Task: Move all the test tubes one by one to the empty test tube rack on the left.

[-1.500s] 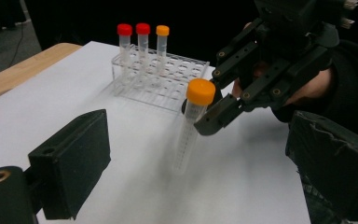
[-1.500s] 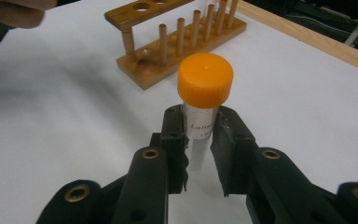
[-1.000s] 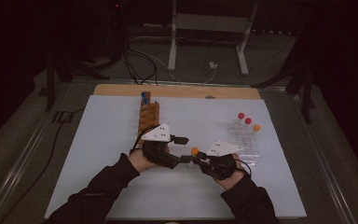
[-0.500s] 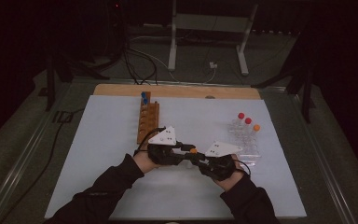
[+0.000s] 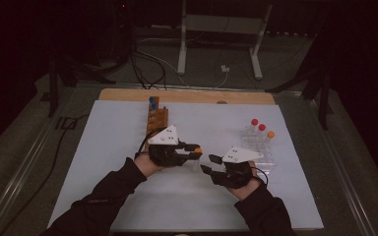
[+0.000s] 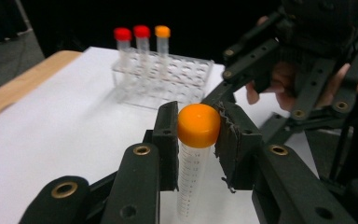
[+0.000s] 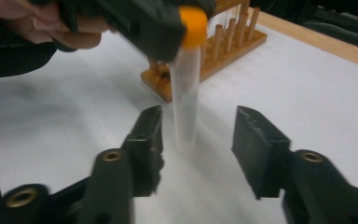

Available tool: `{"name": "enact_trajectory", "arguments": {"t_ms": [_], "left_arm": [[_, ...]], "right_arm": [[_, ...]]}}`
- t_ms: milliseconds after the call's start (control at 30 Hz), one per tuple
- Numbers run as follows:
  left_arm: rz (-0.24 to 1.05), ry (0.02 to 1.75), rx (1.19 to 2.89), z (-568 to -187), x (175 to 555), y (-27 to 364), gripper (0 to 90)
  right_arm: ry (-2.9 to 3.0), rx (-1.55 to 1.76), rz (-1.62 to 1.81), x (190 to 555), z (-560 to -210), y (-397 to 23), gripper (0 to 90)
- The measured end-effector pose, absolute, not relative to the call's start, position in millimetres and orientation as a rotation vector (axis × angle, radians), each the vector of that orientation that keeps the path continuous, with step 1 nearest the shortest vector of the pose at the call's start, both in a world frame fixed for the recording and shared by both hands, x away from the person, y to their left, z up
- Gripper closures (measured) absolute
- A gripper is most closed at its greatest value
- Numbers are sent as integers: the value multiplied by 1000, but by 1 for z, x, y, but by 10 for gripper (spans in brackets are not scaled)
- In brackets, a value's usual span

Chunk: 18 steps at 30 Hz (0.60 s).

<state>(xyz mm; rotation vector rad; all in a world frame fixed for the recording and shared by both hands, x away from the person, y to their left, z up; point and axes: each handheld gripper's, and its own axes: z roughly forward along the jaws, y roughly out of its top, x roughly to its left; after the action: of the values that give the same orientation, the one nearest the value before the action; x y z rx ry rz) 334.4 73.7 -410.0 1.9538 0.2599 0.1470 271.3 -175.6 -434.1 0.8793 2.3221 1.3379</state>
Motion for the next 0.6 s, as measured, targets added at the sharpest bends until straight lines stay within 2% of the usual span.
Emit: {"name": "enact_trajectory", "arguments": {"t_ms": [133, 300, 433, 500, 600], "left_arm": [[184, 288, 1936, -397, 342, 86, 714], [238, 339, 1907, -383, 355, 103, 714], [282, 380, 1893, -375, 365, 116, 714], [305, 405, 1881, -372, 369, 122, 715], [330, 431, 1872, -367, 375, 131, 715]], "right_arm": [[2288, 892, 1356, 271, -433, -179, 381], [2253, 917, 1339, 270, -432, -178, 191], [2238, 937, 1343, 271, -431, -179, 109], [2250, 930, 1354, 271, -431, -180, 41], [2263, 909, 1375, 271, -431, -181, 8]]}}
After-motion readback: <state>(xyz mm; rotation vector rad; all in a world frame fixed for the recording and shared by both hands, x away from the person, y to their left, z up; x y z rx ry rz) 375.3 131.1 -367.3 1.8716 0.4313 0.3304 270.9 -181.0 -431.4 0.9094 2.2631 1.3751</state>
